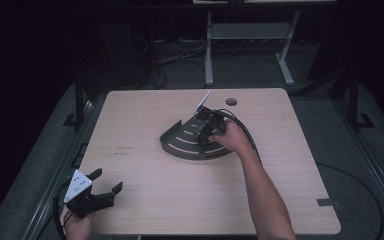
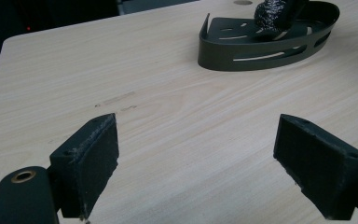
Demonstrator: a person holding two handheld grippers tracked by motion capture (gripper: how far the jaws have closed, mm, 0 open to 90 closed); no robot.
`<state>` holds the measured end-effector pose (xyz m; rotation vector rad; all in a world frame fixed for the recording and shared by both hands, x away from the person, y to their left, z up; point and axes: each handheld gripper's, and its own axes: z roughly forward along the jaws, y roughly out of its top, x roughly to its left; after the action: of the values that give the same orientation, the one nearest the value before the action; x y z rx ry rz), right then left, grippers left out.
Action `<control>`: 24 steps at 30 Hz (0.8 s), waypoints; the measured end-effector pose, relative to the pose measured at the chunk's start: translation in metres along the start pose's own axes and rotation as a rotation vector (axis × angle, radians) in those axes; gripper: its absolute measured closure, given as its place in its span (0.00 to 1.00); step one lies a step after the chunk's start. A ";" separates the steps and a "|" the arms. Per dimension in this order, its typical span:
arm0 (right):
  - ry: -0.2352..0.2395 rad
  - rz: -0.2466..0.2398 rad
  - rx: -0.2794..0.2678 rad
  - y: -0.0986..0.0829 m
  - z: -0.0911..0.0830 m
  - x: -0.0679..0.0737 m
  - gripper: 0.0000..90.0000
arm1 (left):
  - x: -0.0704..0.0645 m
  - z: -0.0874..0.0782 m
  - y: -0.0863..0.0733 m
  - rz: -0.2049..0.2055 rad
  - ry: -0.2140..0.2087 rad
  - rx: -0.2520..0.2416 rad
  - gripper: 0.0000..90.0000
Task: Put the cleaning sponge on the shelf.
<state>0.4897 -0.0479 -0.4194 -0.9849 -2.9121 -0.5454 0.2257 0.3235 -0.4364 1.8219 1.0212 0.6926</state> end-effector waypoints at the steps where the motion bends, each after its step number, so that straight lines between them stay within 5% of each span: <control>1: -0.006 -0.001 0.002 0.000 0.001 0.000 0.38 | 0.001 0.000 0.000 -0.001 0.002 -0.001 0.15; 24: -0.051 0.025 0.006 -0.008 0.012 -0.006 0.37 | 0.002 0.000 -0.001 -0.006 0.006 0.003 0.15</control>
<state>0.4907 -0.0532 -0.4342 -1.0488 -2.9396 -0.5175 0.2261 0.3257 -0.4373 1.8194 1.0321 0.6935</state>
